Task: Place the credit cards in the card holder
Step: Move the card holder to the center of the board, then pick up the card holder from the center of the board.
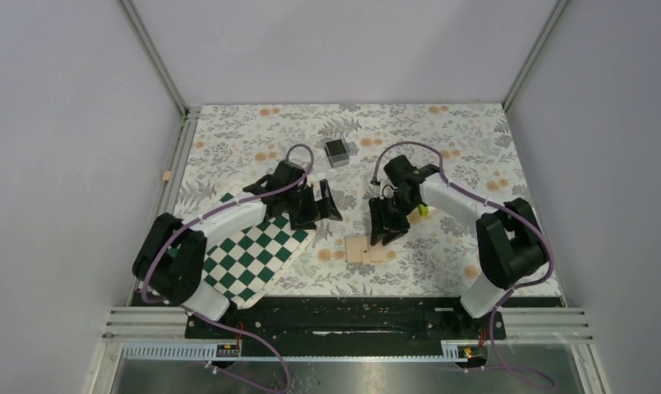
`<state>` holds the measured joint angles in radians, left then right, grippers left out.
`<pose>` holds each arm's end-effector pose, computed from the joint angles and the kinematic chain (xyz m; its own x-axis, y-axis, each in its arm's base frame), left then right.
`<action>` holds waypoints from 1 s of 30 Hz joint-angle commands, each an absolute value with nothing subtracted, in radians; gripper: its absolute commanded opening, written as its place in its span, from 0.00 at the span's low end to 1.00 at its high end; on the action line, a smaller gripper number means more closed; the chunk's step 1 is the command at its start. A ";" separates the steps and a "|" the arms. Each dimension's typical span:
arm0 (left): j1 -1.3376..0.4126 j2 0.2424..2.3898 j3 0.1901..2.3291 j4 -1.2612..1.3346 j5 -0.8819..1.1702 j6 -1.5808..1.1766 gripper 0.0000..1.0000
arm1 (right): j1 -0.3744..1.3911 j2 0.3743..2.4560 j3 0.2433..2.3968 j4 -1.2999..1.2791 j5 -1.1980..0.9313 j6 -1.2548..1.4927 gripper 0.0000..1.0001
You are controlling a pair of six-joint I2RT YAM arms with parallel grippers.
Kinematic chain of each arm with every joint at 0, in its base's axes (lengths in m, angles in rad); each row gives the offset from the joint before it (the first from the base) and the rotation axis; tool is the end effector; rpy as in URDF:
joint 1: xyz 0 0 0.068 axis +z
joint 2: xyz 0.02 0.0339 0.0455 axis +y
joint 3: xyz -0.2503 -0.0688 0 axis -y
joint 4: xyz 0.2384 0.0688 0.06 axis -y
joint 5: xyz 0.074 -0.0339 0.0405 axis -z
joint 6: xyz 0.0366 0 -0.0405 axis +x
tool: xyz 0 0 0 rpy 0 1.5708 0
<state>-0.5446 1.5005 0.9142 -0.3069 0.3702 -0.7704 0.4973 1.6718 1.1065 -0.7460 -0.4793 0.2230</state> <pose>0.2514 -0.1678 0.1970 -0.9497 -0.1838 -0.2536 0.0217 0.7690 -0.6389 0.2609 0.1608 0.1826 -0.9450 -0.2897 -0.1517 -0.3264 0.8074 0.4914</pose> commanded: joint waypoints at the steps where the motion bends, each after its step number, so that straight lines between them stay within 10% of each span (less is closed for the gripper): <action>1: -0.600 1.584 0.939 -0.238 0.362 -0.731 0.97 | 0.497 1.545 1.047 -0.717 -0.461 0.347 0.54; 14: -0.735 1.822 1.135 -0.176 0.260 -0.707 0.94 | 0.495 1.370 0.615 -0.259 -0.515 0.951 0.66; 30: -0.778 1.781 1.022 -0.195 0.375 -0.760 0.75 | 0.495 1.619 0.791 -0.276 -0.472 0.936 0.66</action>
